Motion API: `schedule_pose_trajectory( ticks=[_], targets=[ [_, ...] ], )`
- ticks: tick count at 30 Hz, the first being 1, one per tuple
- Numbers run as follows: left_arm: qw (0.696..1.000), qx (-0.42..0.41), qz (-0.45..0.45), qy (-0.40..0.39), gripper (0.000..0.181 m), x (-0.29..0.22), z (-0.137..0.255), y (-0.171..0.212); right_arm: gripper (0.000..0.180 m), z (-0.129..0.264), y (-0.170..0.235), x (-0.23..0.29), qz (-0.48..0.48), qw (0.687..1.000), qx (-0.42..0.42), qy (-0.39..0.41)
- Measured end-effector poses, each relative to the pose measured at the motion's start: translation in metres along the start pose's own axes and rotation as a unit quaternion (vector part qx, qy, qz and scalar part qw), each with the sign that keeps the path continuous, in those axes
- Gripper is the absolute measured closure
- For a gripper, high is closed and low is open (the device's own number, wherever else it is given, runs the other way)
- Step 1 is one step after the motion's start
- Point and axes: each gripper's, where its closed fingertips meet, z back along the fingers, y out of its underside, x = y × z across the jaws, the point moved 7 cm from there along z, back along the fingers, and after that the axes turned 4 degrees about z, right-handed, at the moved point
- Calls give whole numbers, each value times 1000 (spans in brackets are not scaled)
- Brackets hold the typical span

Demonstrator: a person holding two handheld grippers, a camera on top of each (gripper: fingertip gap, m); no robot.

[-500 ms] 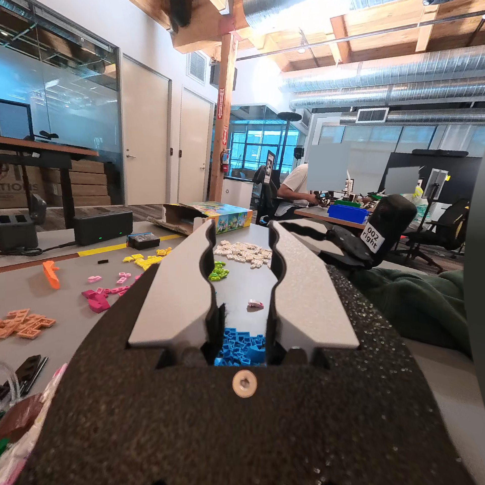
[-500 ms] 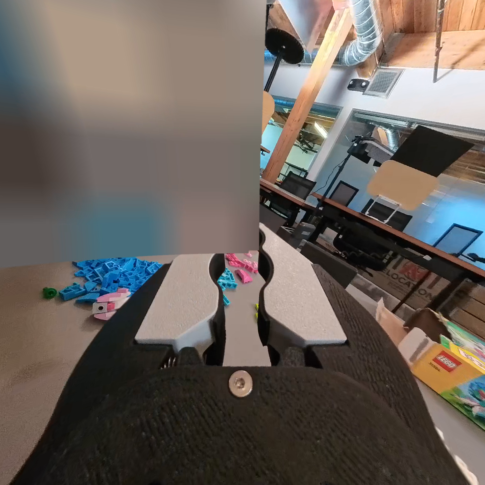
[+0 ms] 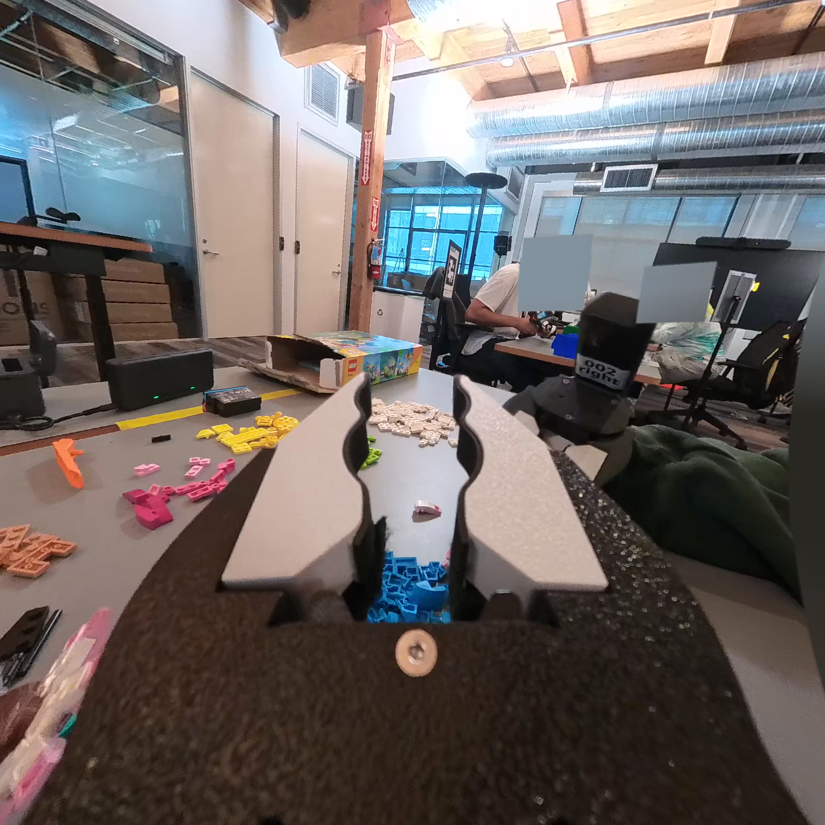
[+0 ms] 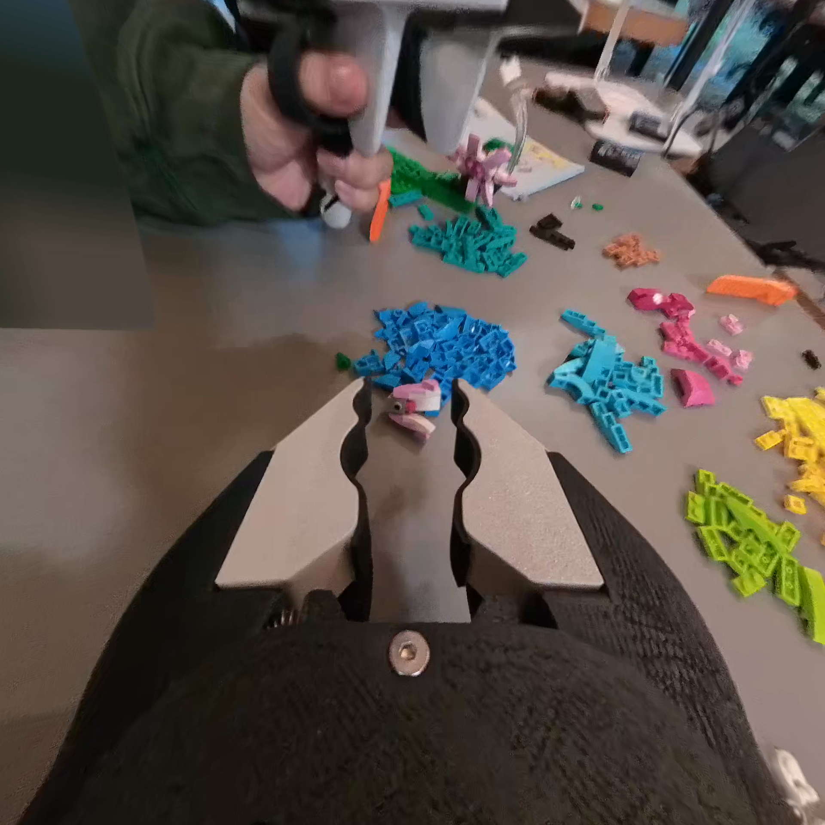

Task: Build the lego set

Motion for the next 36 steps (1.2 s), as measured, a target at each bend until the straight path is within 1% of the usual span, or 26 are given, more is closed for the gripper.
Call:
schedule_pose_trajectory(
  ticks=[3,10,12,14,16,22,26,29,33,36],
  targets=[
    [1000,6,-4,1,148,-1,-1,1,146,-6,7,0,-17,999,49,-1],
    [1000,18,-9,11,148,-6,-4,5,151,-15,13,3,2,994,105,13],
    [1000,23,-13,13,148,-8,-5,6,157,-15,12,5,6,994,105,10],
    [999,27,-15,15,149,-9,-6,7,169,-14,14,5,6,994,107,6],
    [999,29,-16,16,149,-9,-6,7,171,-11,16,4,2,994,109,3],
    [999,32,-15,21,149,-10,-6,8,171,2,21,-2,2,993,122,9],
    [999,41,-19,26,149,-12,-7,9,171,11,23,-1,-9,993,121,-8],
    [998,52,-24,30,149,-14,-8,12,165,16,25,-1,-24,992,119,-21],
    [995,86,-34,35,149,-18,-12,18,158,24,23,-2,-38,994,100,-26],
    [989,137,-50,27,149,-19,-16,28,157,26,24,-4,-40,994,102,-21]
  ],
)
